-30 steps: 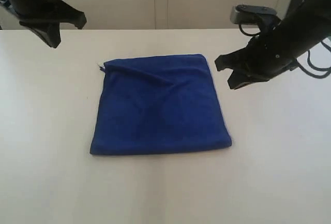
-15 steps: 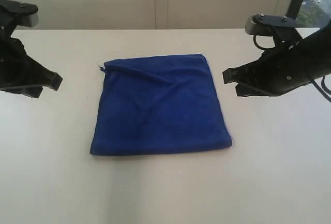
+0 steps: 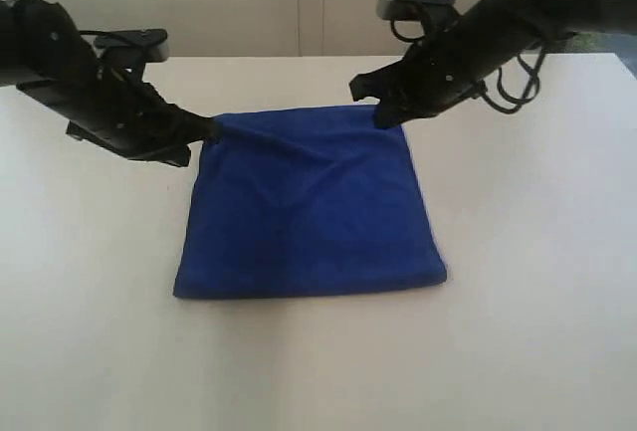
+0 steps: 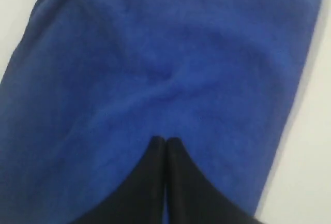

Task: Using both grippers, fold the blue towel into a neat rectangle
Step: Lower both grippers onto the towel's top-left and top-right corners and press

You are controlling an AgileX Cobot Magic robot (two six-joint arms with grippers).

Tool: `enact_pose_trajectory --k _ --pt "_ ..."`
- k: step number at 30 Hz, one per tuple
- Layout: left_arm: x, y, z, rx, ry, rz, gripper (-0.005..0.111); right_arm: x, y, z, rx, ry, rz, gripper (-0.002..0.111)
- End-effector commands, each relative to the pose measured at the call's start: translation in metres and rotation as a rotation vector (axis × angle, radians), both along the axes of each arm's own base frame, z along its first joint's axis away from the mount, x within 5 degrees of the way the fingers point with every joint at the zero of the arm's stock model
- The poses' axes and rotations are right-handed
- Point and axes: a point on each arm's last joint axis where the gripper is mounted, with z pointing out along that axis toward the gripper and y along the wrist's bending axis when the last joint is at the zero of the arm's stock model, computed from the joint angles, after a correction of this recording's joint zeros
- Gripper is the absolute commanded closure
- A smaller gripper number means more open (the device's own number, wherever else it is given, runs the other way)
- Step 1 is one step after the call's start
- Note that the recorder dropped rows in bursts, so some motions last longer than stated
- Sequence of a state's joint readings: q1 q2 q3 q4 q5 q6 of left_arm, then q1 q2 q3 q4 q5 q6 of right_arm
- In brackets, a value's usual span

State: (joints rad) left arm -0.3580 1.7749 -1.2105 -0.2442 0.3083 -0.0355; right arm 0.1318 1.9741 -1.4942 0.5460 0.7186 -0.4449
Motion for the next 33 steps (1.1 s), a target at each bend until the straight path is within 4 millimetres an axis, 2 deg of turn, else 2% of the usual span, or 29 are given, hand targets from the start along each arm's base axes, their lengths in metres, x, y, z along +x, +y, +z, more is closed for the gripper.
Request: enact_pose_trajectory --k 1,2,6,13,21,24,27,29,33 --pt "0.028 -0.013 -0.012 -0.032 -0.008 0.015 0.107 0.039 0.011 -0.010 0.005 -0.020 0.058 0.108" --pt "0.037 -0.017 -0.017 -0.037 -0.007 0.019 0.107 0.051 0.014 -0.014 0.005 -0.022 0.087 0.108" --pt "0.054 -0.024 -0.029 -0.063 0.002 0.037 0.107 0.075 0.019 -0.024 0.012 -0.038 0.123 0.108" --pt "0.068 -0.032 -0.053 -0.108 0.046 0.081 0.107 0.102 0.021 -0.055 0.000 -0.071 0.147 0.108" --pt "0.066 -0.033 -0.082 -0.069 0.126 0.051 0.107 0.114 0.018 -0.093 -0.073 -0.100 0.148 0.108" --pt "0.063 -0.029 -0.084 -0.012 0.150 -0.014 0.107 0.115 0.011 -0.098 -0.136 -0.080 0.106 0.108" --pt "0.059 -0.010 -0.089 0.065 0.249 -0.048 0.107 0.116 0.001 -0.099 -0.169 -0.056 0.057 0.108" --pt "0.060 -0.002 -0.089 0.074 0.266 -0.039 0.107 0.116 0.001 -0.099 -0.168 -0.055 0.055 0.108" --pt "0.060 -0.002 -0.089 0.074 0.265 -0.039 0.107 0.116 0.001 -0.099 -0.163 -0.053 0.049 0.108"
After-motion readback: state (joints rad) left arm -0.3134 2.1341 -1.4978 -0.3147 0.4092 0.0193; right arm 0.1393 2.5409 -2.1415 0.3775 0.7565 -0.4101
